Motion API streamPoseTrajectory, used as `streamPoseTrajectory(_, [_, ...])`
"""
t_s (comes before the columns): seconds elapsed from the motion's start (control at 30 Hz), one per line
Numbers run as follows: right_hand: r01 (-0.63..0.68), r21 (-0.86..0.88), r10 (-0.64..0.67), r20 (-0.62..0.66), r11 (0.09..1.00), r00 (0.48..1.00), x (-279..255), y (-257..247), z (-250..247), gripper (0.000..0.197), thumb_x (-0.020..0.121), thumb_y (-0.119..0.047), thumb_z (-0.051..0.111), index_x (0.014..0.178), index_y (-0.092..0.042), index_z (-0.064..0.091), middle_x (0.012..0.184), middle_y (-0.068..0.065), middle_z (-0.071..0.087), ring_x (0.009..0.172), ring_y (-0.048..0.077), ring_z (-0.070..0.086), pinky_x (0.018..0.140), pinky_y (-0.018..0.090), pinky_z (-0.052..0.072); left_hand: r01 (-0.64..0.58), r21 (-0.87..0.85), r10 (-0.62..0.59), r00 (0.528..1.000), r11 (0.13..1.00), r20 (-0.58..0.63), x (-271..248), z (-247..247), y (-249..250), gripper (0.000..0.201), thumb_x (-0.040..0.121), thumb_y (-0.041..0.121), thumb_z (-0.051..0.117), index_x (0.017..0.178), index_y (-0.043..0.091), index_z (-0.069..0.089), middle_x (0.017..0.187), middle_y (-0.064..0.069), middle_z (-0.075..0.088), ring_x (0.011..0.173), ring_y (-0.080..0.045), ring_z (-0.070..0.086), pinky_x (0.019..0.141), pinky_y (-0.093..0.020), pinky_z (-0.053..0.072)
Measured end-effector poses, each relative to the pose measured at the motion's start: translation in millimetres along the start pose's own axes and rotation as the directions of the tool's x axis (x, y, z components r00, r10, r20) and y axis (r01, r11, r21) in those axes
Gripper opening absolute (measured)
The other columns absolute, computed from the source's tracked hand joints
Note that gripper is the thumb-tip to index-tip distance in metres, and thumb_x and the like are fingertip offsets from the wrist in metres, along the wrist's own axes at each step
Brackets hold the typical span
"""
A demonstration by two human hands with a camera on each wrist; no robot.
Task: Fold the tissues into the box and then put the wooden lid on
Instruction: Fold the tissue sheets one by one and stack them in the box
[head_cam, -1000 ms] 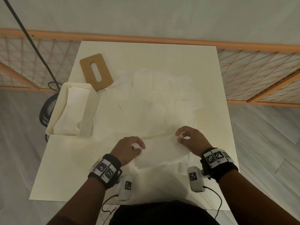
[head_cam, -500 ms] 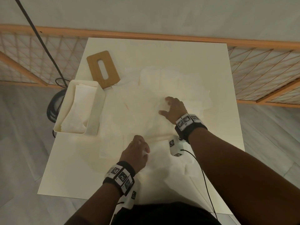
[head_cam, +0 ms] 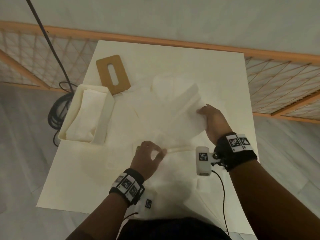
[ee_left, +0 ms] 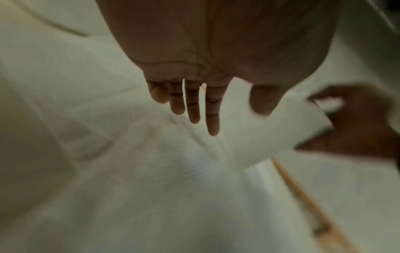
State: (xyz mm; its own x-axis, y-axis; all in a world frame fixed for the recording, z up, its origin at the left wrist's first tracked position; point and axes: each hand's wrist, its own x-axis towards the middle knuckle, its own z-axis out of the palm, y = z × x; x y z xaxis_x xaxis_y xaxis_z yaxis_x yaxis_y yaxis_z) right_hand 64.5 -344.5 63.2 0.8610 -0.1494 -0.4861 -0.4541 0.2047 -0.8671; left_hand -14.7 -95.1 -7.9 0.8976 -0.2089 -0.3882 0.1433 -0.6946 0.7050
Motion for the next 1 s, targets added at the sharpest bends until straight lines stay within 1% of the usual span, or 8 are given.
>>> streamPoseTrajectory(0.1, [-0.135, 0.362, 0.114, 0.079, 0.922, 0.99, -33, 2, -4, 0.033, 0.084, -0.011, 0.055, 0.114, 0.001, 0.063, 0.114, 0.019, 0.065, 0.106, 0.035, 0.061, 0.102, 0.049, 0.043, 0.278, -0.624, -0.216, 0.961, 0.731, 0.175, 13, -9, 33, 0.088, 0.081, 0.091, 0.019, 0.12, 0.029, 0.067, 0.128, 0.01, 0.064, 0.124, -0.012, 0.053, 0.1, -0.033, 0.038])
streamPoseTrajectory(0.17, [-0.191, 0.473, 0.146, 0.13, 0.86, 0.981, -52, 4, -6, 0.035, 0.091, -0.007, 0.046, 0.119, 0.002, 0.063, 0.12, 0.018, 0.065, 0.112, 0.034, 0.061, 0.11, 0.047, 0.04, 0.385, -0.812, -0.183, 0.923, 0.439, 0.339, 22, -12, 53, 0.083, 0.075, 0.084, 0.03, 0.123, 0.024, 0.061, 0.127, 0.003, 0.069, 0.125, -0.017, 0.057, 0.102, -0.036, 0.042])
streamPoseTrajectory(0.27, [-0.236, 0.558, 0.166, 0.173, 0.795, 0.971, -69, 11, -11, 0.04, 0.091, -0.009, 0.044, 0.126, 0.0, 0.061, 0.129, 0.019, 0.062, 0.123, 0.037, 0.057, 0.114, 0.048, 0.037, 0.344, -0.891, -0.132, 0.939, 0.296, 0.318, 28, -12, 69, 0.058, 0.082, 0.066, 0.065, 0.121, 0.023, 0.061, 0.118, 0.003, 0.072, 0.116, -0.018, 0.062, 0.095, -0.037, 0.047])
streamPoseTrajectory(0.4, [-0.265, 0.542, 0.191, 0.191, 0.798, 0.963, -79, 21, -25, 0.05, 0.09, -0.01, 0.047, 0.139, 0.002, 0.055, 0.144, 0.022, 0.056, 0.135, 0.043, 0.051, 0.12, 0.055, 0.029, 0.15, -0.894, -0.099, 0.988, 0.423, 0.119, 32, -19, 60, 0.032, 0.081, 0.021, 0.08, 0.111, 0.018, 0.07, 0.108, 0.003, 0.076, 0.106, -0.019, 0.067, 0.091, -0.035, 0.052])
streamPoseTrajectory(0.53, [-0.233, 0.343, 0.145, 0.264, 0.91, 0.954, -76, 21, -40, 0.051, 0.099, -0.025, 0.053, 0.144, 0.0, 0.051, 0.141, 0.023, 0.058, 0.131, 0.041, 0.056, 0.113, 0.059, 0.04, 0.057, -0.818, -0.03, 0.998, 0.572, 0.049, 29, -39, 50, 0.045, 0.073, 0.028, 0.087, 0.114, 0.013, 0.073, 0.118, -0.008, 0.074, 0.115, -0.028, 0.066, 0.099, -0.038, 0.052])
streamPoseTrajectory(0.67, [-0.116, 0.045, 0.1, 0.258, 0.992, 0.961, -62, 19, -48, 0.041, 0.092, -0.009, 0.066, 0.133, -0.002, 0.062, 0.128, 0.022, 0.068, 0.12, 0.043, 0.064, 0.097, 0.047, 0.056, 0.053, -0.699, -0.015, 0.998, 0.713, 0.06, 24, -55, 45, 0.034, 0.071, 0.036, 0.081, 0.103, 0.022, 0.08, 0.112, -0.009, 0.076, 0.111, -0.032, 0.069, 0.104, -0.051, 0.051])
streamPoseTrajectory(0.8, [-0.055, -0.138, 0.085, 0.227, 0.989, 0.97, -55, 20, -54, 0.031, 0.095, -0.004, 0.064, 0.125, -0.009, 0.069, 0.119, 0.017, 0.073, 0.106, 0.036, 0.072, 0.082, 0.036, 0.059, -0.027, -0.667, 0.039, 0.999, 0.744, 0.003, 18, -65, 43, 0.024, 0.083, 0.021, 0.067, 0.102, 0.028, 0.08, 0.109, -0.01, 0.076, 0.102, -0.031, 0.07, 0.098, -0.056, 0.051])
streamPoseTrajectory(1.0, [-0.015, -0.118, 0.044, 0.244, 0.993, 0.969, -55, 30, -65, 0.025, 0.098, -0.005, 0.059, 0.118, -0.002, 0.073, 0.117, 0.024, 0.072, 0.108, 0.043, 0.068, 0.093, 0.053, 0.057, -0.074, -0.706, 0.049, 0.997, 0.705, -0.056, 14, -62, 36, 0.015, 0.074, 0.019, 0.072, 0.081, 0.024, 0.084, 0.09, -0.017, 0.076, 0.087, -0.033, 0.064, 0.08, -0.047, 0.052])
